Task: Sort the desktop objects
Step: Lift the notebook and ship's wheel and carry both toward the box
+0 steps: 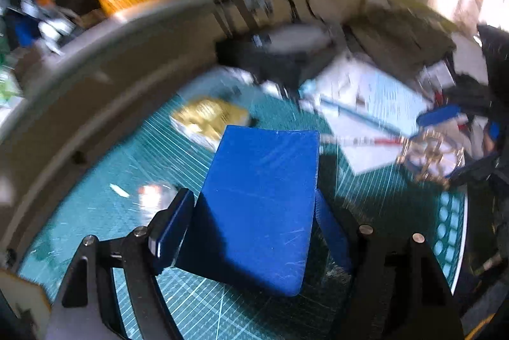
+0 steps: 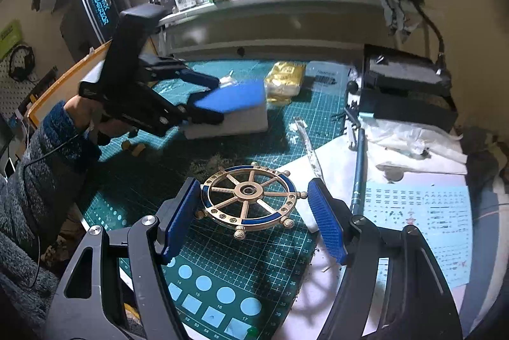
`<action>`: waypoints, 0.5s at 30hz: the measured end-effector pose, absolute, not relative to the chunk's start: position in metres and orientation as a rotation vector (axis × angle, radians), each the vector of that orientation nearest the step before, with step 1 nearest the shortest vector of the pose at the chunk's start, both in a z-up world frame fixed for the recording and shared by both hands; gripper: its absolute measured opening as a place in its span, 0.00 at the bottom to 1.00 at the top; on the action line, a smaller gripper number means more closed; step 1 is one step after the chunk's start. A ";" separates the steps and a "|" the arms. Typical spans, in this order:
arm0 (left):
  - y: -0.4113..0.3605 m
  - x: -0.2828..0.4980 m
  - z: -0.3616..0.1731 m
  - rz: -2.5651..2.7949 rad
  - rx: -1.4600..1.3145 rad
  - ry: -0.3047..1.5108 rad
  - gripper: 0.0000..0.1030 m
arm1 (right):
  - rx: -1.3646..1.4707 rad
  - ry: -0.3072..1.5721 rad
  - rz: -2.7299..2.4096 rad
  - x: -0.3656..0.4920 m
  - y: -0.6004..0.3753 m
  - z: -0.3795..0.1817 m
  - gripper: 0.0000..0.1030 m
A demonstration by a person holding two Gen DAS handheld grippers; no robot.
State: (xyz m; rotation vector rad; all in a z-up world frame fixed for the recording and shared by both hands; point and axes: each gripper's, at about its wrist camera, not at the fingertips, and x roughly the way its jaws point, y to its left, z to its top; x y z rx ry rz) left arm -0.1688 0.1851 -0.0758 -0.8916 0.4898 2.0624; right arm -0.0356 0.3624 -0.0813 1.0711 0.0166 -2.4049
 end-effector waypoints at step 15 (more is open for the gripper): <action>0.115 -0.062 0.025 2.492 -0.542 0.234 0.74 | 0.931 0.073 -2.550 -0.019 0.326 -0.036 0.65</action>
